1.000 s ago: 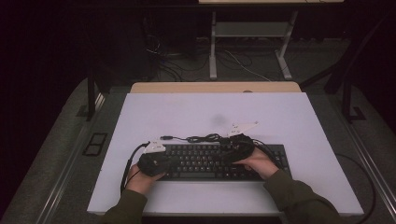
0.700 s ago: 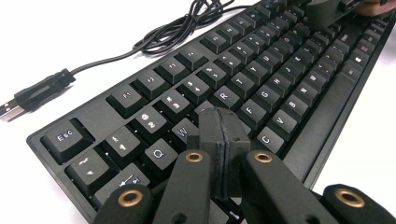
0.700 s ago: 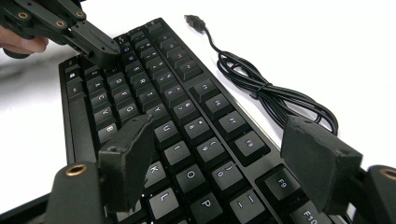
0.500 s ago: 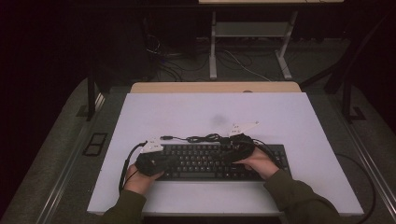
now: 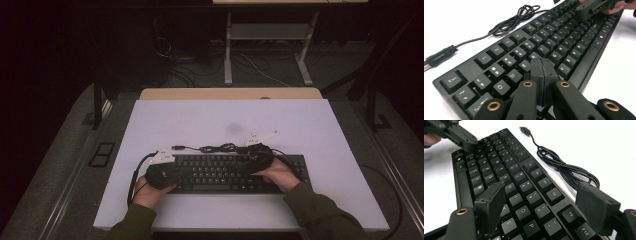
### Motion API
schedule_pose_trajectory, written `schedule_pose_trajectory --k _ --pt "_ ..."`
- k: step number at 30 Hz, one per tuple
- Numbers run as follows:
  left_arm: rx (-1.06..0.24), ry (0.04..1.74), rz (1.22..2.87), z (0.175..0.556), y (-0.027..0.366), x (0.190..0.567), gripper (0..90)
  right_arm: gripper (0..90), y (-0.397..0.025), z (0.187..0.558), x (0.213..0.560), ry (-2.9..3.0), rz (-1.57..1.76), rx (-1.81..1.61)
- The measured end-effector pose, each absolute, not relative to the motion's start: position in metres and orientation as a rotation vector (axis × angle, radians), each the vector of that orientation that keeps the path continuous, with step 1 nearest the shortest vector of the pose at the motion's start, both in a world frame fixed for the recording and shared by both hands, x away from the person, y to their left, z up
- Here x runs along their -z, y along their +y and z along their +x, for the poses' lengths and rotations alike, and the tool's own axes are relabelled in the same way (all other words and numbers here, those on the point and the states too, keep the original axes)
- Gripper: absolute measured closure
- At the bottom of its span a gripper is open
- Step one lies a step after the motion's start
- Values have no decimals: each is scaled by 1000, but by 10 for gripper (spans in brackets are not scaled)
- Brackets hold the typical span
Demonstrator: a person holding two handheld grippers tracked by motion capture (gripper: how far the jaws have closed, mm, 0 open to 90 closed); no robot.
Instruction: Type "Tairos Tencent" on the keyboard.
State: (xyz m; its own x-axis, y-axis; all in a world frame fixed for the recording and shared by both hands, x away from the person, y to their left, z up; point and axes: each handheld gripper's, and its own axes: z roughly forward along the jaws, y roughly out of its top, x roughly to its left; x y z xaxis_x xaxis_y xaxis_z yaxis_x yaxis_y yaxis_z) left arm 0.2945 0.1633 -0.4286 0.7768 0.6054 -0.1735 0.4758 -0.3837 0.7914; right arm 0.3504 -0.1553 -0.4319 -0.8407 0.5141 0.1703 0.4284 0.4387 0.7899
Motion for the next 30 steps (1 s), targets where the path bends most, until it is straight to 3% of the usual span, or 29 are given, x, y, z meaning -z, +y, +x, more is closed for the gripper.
schedule_pose_trajectory --k 30 --pt "-61 655 2137 286 122 439 891 221 -163 348 429 2546 887 -1356"
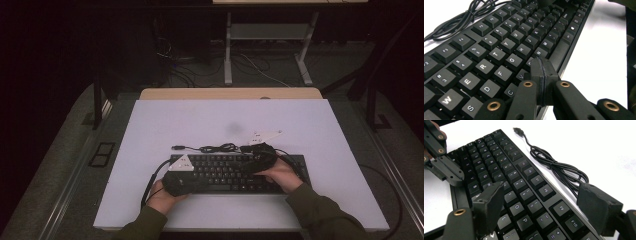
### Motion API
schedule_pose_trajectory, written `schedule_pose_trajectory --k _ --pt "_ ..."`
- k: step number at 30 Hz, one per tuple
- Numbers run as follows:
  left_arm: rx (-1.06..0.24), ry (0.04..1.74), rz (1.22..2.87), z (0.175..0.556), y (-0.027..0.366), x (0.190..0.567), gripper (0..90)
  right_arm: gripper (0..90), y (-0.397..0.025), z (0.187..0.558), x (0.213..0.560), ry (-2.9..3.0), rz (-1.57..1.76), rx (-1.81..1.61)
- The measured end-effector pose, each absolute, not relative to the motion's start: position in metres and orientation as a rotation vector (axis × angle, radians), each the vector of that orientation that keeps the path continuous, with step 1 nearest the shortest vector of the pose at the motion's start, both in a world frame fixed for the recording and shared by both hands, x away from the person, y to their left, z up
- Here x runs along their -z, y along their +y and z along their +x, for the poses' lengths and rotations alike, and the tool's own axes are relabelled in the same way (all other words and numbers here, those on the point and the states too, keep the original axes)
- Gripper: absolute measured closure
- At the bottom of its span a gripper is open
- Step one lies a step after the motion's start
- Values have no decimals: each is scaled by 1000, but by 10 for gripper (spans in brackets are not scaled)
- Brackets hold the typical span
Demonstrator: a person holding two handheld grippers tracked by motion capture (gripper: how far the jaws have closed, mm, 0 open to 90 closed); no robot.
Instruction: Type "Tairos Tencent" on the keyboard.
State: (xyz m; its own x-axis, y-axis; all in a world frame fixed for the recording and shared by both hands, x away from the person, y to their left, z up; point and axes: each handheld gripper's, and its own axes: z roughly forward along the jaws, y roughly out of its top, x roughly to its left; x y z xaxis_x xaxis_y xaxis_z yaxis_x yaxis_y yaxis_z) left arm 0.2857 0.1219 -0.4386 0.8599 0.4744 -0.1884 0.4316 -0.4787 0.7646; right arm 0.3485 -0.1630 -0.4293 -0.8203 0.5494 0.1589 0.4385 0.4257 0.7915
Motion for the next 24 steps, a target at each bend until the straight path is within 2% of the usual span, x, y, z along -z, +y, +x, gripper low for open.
schedule_pose_trajectory --k 24 --pt "-49 653 2156 286 120 440 891 221 -164 349 429 2541 885 -1355"
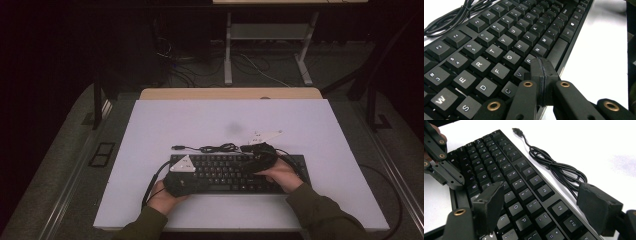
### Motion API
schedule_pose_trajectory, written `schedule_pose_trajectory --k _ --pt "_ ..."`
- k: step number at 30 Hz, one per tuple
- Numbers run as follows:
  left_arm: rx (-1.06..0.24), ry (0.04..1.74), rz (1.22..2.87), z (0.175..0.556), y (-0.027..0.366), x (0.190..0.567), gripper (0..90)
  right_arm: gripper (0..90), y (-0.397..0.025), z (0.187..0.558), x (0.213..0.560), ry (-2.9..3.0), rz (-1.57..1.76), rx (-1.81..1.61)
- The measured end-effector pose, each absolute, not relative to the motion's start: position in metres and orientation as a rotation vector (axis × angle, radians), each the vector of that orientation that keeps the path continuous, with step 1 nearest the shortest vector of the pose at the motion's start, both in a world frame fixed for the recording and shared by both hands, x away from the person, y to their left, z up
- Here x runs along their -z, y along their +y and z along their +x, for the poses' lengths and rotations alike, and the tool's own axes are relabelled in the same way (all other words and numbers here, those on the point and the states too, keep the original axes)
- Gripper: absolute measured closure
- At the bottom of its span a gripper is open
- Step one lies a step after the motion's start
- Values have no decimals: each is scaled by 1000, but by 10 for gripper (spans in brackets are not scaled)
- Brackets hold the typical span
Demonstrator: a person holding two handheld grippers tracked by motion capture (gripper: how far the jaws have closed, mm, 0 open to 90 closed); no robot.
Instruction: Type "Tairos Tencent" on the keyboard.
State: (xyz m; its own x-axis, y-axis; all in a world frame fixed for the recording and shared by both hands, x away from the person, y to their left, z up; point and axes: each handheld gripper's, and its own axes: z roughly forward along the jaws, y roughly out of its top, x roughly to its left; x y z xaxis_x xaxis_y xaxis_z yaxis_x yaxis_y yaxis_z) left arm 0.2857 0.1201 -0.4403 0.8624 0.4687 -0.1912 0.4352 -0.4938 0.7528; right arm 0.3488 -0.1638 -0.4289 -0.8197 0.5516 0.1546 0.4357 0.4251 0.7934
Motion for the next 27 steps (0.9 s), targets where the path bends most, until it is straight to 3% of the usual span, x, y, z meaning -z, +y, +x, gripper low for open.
schedule_pose_trajectory --k 10,27 --pt "-66 675 2114 287 125 436 888 208 -166 349 426 2547 889 -1374" --pt "-121 738 2068 297 133 433 519 241 -171 344 427 2582 890 -1408"
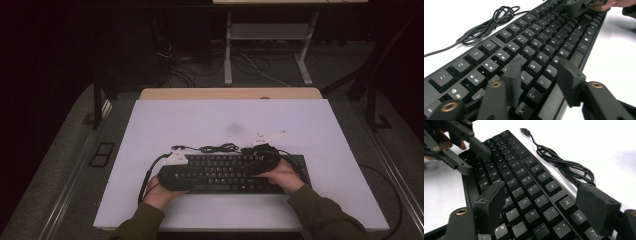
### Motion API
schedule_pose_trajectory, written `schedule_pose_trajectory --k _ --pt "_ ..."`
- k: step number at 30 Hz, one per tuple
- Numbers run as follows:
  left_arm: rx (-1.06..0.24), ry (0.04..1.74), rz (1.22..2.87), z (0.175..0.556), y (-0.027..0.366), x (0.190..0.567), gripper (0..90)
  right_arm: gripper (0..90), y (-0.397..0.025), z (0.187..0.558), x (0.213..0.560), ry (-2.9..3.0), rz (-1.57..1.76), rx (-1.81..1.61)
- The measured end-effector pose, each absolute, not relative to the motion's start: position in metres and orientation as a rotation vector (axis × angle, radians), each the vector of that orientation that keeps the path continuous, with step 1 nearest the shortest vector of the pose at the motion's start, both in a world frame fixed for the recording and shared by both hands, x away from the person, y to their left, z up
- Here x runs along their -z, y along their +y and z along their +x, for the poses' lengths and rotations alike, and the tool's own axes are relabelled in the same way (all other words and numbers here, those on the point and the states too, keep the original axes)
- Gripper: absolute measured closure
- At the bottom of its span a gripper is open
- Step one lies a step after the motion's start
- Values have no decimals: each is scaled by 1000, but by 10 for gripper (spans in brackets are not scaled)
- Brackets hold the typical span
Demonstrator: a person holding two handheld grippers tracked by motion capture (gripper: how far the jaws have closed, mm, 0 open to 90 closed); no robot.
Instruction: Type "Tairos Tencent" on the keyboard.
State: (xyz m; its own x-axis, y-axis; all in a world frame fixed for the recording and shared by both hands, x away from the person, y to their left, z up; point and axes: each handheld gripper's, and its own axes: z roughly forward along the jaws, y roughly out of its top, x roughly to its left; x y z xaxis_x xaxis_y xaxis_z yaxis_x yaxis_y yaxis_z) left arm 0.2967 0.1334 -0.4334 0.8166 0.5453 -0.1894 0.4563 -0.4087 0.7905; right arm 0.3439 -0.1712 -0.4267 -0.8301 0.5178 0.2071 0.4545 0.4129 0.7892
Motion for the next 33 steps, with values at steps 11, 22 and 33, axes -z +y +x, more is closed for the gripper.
schedule_pose_trajectory --k 11,22,33 --pt "-169 762 2046 306 132 433 329 386 -183 338 425 2574 896 -1433" --pt "-172 754 2041 315 129 431 250 555 -193 329 425 2572 904 -1436" --pt "-167 738 2054 321 121 431 224 754 -202 320 427 2603 876 -1413"
